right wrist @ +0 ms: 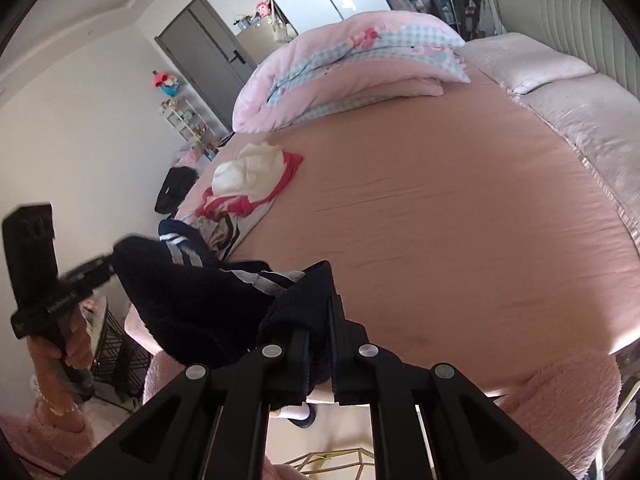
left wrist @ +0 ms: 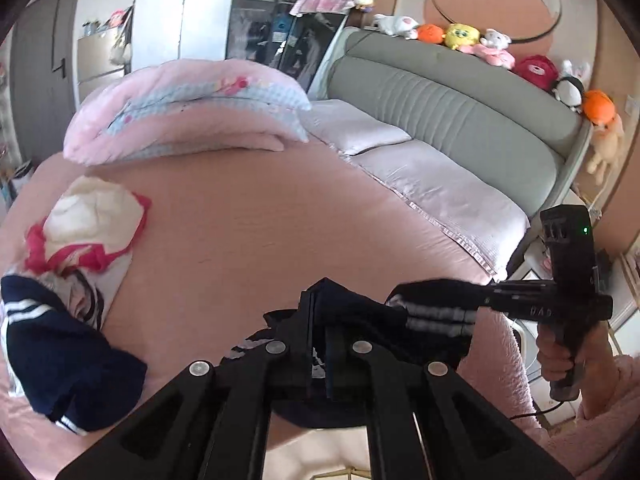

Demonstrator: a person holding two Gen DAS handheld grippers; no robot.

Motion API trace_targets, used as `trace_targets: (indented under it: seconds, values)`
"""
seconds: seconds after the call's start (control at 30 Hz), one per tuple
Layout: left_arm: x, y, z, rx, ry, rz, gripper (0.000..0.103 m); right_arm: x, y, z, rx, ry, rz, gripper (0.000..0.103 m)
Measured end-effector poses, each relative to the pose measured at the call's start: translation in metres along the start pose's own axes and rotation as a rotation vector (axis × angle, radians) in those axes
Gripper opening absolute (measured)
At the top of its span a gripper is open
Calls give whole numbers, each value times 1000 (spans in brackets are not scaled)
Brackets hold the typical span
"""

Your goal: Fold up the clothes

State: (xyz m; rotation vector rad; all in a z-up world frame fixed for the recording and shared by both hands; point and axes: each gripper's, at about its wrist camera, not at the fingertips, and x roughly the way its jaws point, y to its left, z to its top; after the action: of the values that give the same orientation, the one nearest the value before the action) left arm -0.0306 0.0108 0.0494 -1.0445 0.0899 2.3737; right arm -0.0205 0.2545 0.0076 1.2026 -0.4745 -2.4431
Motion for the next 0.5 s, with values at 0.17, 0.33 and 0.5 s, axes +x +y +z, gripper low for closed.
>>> trace_targets:
  seconds: [0.17, 0.33, 0.5]
  values:
    - [39, -25, 2, 89, 92, -12, 3, 50, 17, -44, 42, 211, 146, 7]
    - [54, 15, -20, 0, 161, 38, 3, 23, 6, -36, 88, 53, 137, 7]
    - [80, -25, -59, 258, 328, 27, 3, 33, -8, -31, 48, 113, 36, 8]
